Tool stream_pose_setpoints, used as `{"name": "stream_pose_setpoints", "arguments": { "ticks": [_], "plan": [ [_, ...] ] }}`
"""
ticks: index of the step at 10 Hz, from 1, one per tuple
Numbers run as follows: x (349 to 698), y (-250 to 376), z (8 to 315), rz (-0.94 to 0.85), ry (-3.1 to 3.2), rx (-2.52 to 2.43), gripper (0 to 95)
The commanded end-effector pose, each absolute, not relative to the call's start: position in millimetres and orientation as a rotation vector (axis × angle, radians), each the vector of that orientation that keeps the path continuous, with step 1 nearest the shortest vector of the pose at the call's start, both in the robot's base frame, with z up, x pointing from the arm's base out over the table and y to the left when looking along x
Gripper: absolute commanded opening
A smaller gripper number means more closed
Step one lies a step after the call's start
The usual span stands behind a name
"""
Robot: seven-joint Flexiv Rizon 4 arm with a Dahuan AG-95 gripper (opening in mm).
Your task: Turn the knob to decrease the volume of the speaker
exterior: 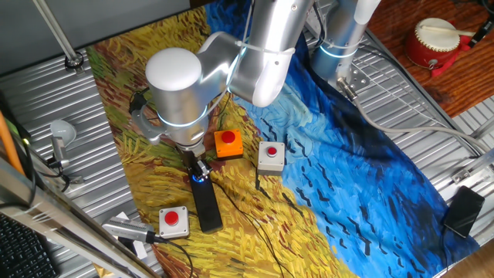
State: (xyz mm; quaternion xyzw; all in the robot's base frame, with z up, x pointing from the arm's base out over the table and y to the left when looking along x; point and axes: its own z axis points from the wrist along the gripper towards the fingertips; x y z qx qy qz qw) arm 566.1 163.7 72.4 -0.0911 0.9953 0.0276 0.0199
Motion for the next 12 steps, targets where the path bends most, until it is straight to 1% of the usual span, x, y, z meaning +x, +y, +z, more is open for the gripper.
{"name": "stream_pose_setpoints", "arguments": {
  "ticks": [1,3,4,12],
  "plan": [
    [565.9,163.7,72.0,0.086,3.088,-0.282,19.0],
    [565.9,163.7,72.0,0.086,3.088,-0.282,19.0],
    [566.3,167.1,72.3,0.129,3.084,-0.294,57.0],
    [566.3,167.1,72.9,0.123,3.083,-0.32,57.0]
  ]
}}
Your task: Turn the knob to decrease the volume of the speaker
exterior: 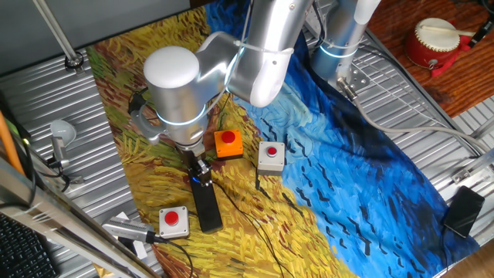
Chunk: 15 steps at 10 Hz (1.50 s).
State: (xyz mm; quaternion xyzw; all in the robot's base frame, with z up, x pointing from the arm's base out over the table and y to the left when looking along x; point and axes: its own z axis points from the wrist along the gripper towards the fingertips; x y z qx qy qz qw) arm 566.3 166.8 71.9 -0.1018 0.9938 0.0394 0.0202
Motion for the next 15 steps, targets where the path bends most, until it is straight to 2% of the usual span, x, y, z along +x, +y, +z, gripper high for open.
{"name": "stream_pose_setpoints", "arguments": {
  "ticks": [1,7,8,12,13,14,15],
  "plan": [
    [566.3,167.1,72.9,0.123,3.083,-0.322,57.0],
    [560.6,166.7,66.6,0.117,3.089,-0.317,57.0],
    [559.7,166.8,65.8,0.113,3.092,-0.316,38.0],
    [558.4,167.5,64.5,0.102,3.098,-0.316,38.0],
    [558.4,167.6,64.4,0.101,3.099,-0.316,19.0],
    [558.3,167.6,64.3,0.101,3.101,-0.321,19.0],
    [558.3,167.6,64.3,0.1,3.101,-0.326,0.0]
  ]
}}
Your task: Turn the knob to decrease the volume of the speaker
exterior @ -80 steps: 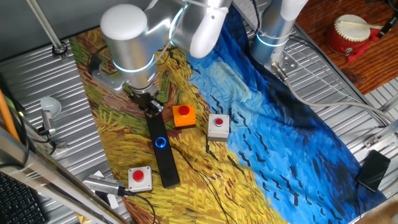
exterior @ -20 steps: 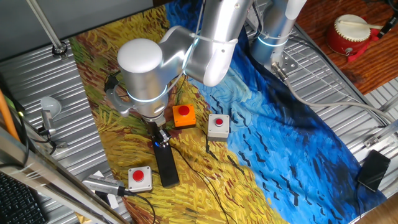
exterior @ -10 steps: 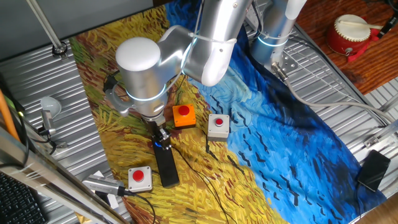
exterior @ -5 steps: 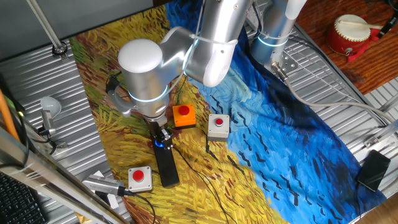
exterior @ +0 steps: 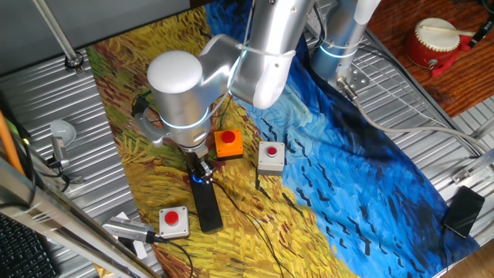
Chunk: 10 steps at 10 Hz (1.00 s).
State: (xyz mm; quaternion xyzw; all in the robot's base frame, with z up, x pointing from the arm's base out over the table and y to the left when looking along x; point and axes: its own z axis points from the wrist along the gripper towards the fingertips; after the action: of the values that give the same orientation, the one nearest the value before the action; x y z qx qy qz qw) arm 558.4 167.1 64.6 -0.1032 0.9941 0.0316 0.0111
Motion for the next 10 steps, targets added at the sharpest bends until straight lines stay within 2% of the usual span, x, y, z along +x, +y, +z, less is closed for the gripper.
{"name": "stream_pose_setpoints", "arguments": {
  "ticks": [1,10],
  "plan": [
    [558.3,167.6,64.3,0.101,3.102,-0.329,0.0],
    [552.4,167.0,62.5,0.09,3.039,-0.713,0.0]
  ]
}}
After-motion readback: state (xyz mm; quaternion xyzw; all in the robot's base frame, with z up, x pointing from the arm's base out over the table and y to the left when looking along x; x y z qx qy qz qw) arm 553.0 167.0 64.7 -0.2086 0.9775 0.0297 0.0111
